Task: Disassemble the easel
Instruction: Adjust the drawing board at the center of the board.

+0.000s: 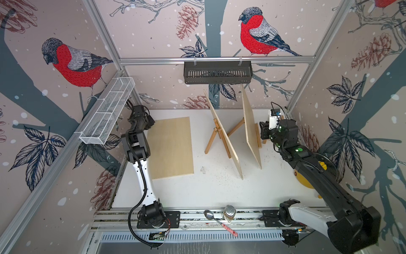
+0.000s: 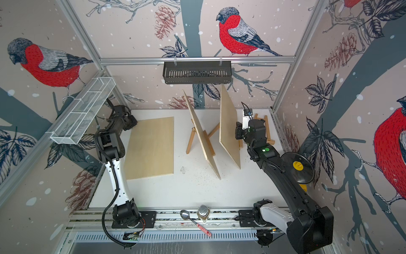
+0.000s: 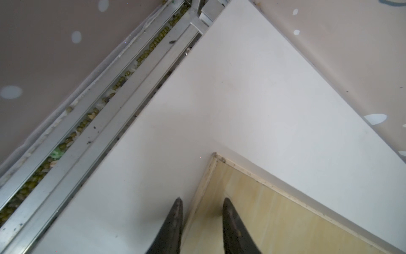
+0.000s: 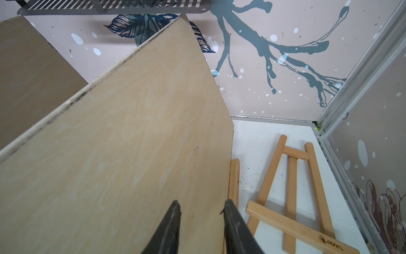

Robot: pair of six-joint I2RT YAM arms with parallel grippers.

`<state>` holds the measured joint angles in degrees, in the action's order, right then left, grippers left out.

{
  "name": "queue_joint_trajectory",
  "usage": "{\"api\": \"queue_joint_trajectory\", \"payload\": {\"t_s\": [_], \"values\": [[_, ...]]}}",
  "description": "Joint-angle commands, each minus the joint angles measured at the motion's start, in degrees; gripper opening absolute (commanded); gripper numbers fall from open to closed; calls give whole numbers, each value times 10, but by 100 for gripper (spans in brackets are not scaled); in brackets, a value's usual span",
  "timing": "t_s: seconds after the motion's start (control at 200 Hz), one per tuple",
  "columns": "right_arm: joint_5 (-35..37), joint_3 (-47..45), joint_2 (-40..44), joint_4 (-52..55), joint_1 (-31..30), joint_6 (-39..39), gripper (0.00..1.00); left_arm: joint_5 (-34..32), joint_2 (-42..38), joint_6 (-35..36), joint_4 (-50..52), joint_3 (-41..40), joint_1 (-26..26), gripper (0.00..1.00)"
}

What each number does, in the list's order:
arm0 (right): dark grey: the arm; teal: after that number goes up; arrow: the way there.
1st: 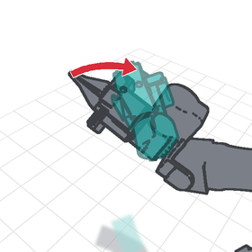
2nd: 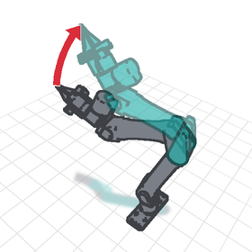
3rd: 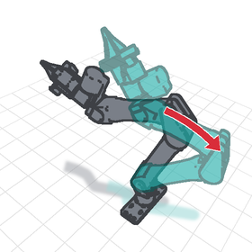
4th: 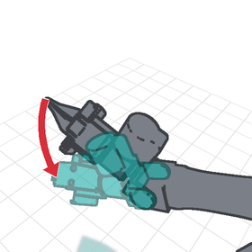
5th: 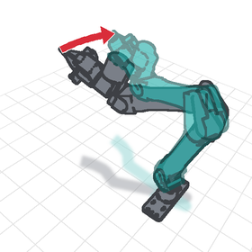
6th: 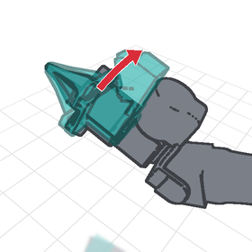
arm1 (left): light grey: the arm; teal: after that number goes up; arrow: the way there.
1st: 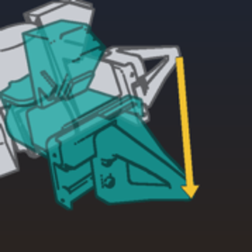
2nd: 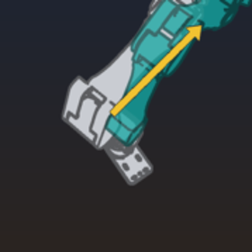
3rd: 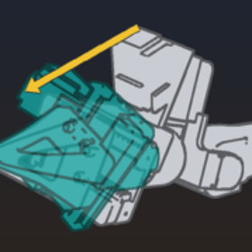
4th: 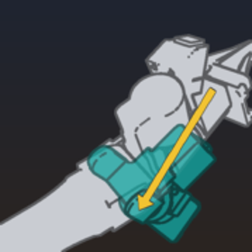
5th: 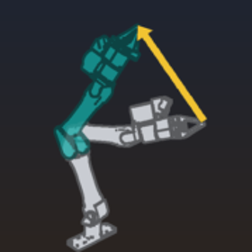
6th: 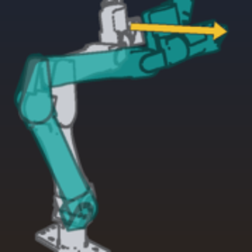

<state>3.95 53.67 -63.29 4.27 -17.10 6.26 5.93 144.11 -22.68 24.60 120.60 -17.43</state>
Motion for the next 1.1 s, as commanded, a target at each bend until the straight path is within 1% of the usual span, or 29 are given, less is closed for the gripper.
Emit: {"api": "queue_joint_trajectory", "payload": {"t_s": [0.0,0.37,1.026,1.096], "values": [[2,5,-2,-10,-1,11,35,30,7,-15,41,-2,-1,32],[3,6,-6,-10,-5,14,35,58,11,-27,23,-2,-1,32],[9,8,-6,-8,-10,14,35,64,-3,-34,13,-4,-1,33],[10,8,-6,-8,-10,16,37,65,-13,-34,12,-6,-1,33]]}}
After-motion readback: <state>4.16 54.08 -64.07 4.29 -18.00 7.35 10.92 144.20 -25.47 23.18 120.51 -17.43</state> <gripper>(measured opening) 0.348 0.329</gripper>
